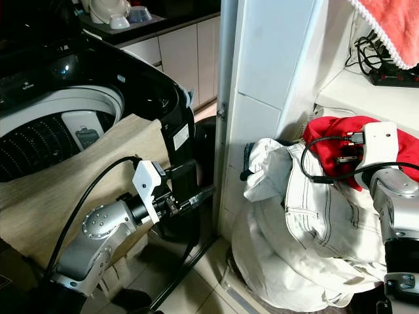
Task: Clothes washing
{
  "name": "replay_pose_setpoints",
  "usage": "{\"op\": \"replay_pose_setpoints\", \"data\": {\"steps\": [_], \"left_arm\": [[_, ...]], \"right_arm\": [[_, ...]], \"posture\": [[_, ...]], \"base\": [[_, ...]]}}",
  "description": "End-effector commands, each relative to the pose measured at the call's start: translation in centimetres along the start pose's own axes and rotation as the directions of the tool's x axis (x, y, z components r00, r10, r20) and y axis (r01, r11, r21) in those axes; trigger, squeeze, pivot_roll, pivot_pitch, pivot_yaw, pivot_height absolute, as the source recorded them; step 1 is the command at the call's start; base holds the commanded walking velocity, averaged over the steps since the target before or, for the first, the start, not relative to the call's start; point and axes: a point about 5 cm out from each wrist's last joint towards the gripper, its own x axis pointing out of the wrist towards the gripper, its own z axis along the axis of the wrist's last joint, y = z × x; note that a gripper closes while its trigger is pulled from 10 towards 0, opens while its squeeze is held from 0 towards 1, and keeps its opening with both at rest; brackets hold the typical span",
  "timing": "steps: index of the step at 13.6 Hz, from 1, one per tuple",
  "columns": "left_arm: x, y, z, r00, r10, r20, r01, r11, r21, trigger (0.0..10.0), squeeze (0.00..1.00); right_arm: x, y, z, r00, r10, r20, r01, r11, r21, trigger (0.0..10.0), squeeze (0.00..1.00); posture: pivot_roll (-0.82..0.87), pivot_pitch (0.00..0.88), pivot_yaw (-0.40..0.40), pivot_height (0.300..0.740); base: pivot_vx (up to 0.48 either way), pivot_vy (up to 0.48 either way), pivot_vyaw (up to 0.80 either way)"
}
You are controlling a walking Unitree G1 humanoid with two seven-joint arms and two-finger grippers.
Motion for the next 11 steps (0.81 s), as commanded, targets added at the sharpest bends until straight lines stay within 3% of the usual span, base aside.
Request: {"op": "replay_pose_setpoints", "data": {"steps": [1, 3, 6, 7, 9, 10, 11], "left_arm": [[0.0, 0.6, 0.5, 1.000, 0.019, 0.010, -0.019, 1.000, 0.016, 10.0, 0.00], [0.1, 0.9, 1.2, 0.999, 0.037, 0.035, -0.038, 0.999, 0.025, 10.0, 0.00], [0.5, 1.2, 2.2, 0.997, 0.053, 0.064, -0.054, 0.998, 0.012, 10.0, 0.00], [0.7, 1.4, 2.9, 0.995, 0.055, 0.088, -0.055, 0.998, 0.005, 10.0, 0.00], [1.5, 2.1, 5.5, 0.977, 0.088, 0.193, -0.088, 0.996, -0.010, 10.0, 0.00], [1.6, 2.3, 6.2, 0.972, 0.095, 0.215, -0.095, 0.995, -0.008, 10.0, 0.00], [1.9, 2.6, 7.5, 0.959, 0.104, 0.263, -0.106, 0.994, -0.006, 10.0, 0.00]], "right_arm": [[-0.6, -0.2, 2.0, 0.997, -0.002, 0.078, 0.000, 1.000, 0.027, 0.0, 0.00], [-1.7, -0.2, 3.9, 0.986, 0.040, 0.164, -0.055, 0.995, 0.089, 0.0, 0.00], [-3.4, 1.1, 6.8, 0.929, 0.192, 0.317, -0.255, 0.952, 0.168, 0.0, 0.00], [-4.6, 1.9, 8.4, 0.873, 0.274, 0.403, -0.366, 0.915, 0.170, 0.0, 0.00], [-7.1, 4.9, 11.3, 0.699, 0.458, 0.549, -0.608, 0.784, 0.120, 0.0, 0.00], [-7.5, 5.5, 11.5, 0.663, 0.488, 0.568, -0.650, 0.751, 0.113, 0.0, 0.00], [-8.2, 6.5, 11.9, 0.598, 0.536, 0.596, -0.716, 0.692, 0.096, 0.0, 0.00]], "posture": [[-0.16, 0.000, 0.027, 0.740], [-0.16, 0.000, 0.027, 0.740], [-0.16, 0.000, 0.028, 0.740], [-0.17, 0.000, 0.031, 0.740], [-0.17, 0.000, 0.031, 0.740], [-0.17, 0.000, 0.031, 0.740], [-0.17, 0.000, 0.031, 0.740]], "base": [[0.000, 0.000, 0.00], [0.000, 0.000, 0.00], [0.000, 0.000, 0.00], [0.000, 0.000, 0.00], [0.000, 0.000, 0.00], [0.000, 0.000, 0.00], [0.000, 0.000, 0.00]]}}
